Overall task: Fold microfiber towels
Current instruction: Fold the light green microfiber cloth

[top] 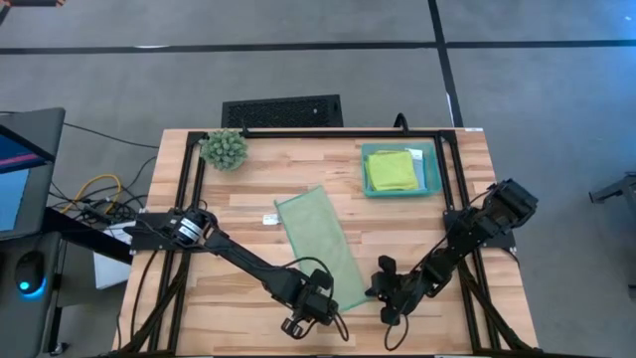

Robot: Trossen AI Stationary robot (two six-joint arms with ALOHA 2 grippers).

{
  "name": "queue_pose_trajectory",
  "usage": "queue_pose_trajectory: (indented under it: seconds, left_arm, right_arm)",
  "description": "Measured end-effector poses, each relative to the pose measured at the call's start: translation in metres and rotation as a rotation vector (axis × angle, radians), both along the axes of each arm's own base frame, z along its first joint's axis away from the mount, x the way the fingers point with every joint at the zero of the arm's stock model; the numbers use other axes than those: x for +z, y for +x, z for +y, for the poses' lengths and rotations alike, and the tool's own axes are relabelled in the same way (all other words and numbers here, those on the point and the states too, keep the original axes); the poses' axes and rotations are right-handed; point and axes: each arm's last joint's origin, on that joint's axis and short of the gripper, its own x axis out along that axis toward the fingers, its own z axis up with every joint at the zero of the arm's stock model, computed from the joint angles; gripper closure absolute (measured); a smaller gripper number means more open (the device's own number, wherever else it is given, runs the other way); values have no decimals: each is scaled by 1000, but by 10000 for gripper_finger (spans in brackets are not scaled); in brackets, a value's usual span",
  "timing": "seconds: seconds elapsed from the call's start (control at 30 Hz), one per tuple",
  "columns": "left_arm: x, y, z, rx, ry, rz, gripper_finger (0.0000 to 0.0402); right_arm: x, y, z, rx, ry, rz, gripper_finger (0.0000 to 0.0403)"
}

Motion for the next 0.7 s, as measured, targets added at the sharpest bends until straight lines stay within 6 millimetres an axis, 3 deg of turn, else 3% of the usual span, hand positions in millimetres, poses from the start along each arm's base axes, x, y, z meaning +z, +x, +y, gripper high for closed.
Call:
queue_pose_trajectory:
  seconds: [0.27, 0.43, 0.57, 0.7]
  left_arm:
    - [1, 1, 2, 83, 14, -1, 287]
    - [14, 3, 1, 78, -2, 18, 257]
    - [17, 3, 1, 110, -5, 11, 255]
    - [-2, 3, 3, 140, 22, -37, 290]
  right_arm:
    - [0, 0, 0, -9, 9, 2, 397]
    - [0, -1, 0, -9, 3, 8, 397]
    - [-1, -1, -1, -5, -5, 12, 397]
    - [5, -3, 0, 31, -21, -9, 397]
